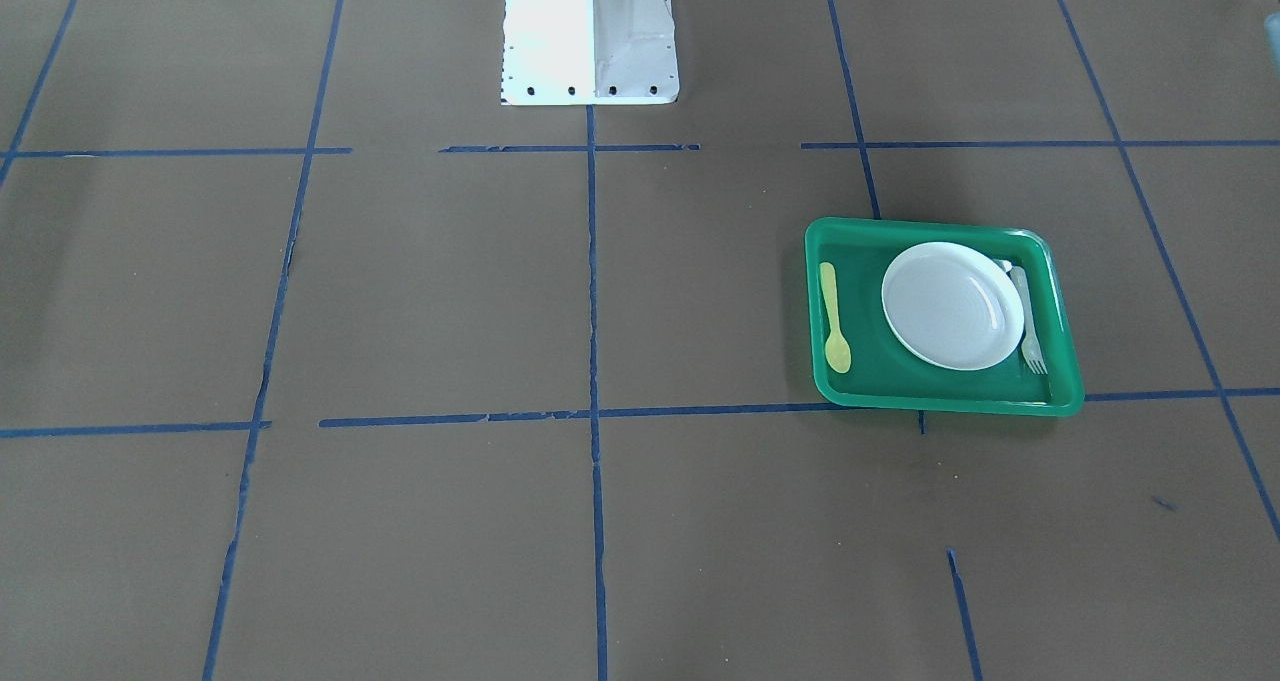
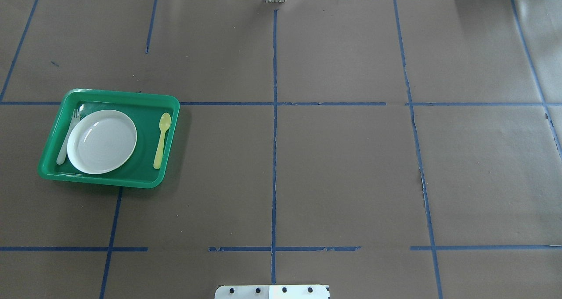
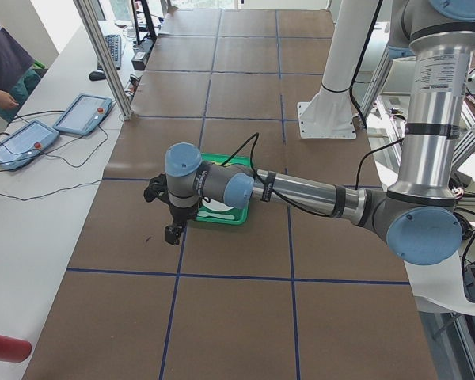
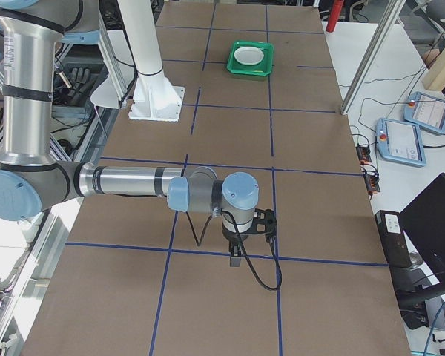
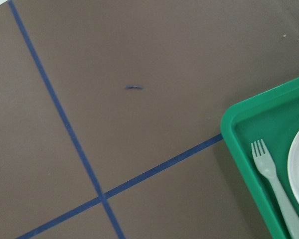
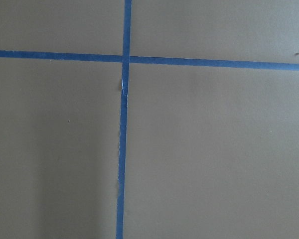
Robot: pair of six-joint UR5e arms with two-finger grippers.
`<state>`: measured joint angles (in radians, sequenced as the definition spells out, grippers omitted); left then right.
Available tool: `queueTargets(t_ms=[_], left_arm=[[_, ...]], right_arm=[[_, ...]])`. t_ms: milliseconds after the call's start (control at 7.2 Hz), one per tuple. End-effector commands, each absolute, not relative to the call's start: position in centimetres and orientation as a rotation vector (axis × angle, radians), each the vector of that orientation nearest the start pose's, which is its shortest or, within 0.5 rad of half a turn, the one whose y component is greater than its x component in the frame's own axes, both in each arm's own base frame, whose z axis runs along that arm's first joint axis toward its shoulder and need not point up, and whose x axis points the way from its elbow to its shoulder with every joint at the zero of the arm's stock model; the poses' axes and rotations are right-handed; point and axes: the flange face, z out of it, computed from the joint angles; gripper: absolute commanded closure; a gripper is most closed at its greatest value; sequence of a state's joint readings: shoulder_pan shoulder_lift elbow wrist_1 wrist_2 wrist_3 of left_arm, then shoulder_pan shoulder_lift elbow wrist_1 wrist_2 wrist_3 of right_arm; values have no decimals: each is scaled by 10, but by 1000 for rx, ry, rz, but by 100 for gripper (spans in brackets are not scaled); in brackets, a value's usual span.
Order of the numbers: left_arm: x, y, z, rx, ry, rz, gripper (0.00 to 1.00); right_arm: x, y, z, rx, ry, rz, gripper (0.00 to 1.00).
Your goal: Place fork
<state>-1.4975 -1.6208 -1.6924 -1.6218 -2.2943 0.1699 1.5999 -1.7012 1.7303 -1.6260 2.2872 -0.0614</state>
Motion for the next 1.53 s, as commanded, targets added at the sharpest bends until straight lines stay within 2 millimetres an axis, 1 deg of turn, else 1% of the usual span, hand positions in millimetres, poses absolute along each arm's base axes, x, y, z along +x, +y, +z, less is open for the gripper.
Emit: queueTargets(t_ms=[0, 139, 278, 417, 556, 833, 1389], left_arm=[[-55, -504, 608, 111, 783, 208, 0], [-57, -500, 618, 90, 805, 191, 0], [-56, -485, 632, 65, 824, 179, 0], [-63, -479, 639, 59, 820, 163, 0], [-82, -474, 642, 70, 816, 124, 0], [-85, -465, 648, 59, 814, 110, 0], [-87, -465, 648, 61, 813, 105, 0]], right_arm=[[81, -432, 650, 7, -717, -21, 0], [81, -432, 650, 7, -717, -21, 0], [81, -432, 650, 7, -717, -21, 0], [81, -432, 650, 7, -717, -21, 0], [81, -432, 651, 6, -717, -21, 0], [81, -432, 650, 7, -717, -21, 0], [81, -432, 650, 7, -717, -21, 0]])
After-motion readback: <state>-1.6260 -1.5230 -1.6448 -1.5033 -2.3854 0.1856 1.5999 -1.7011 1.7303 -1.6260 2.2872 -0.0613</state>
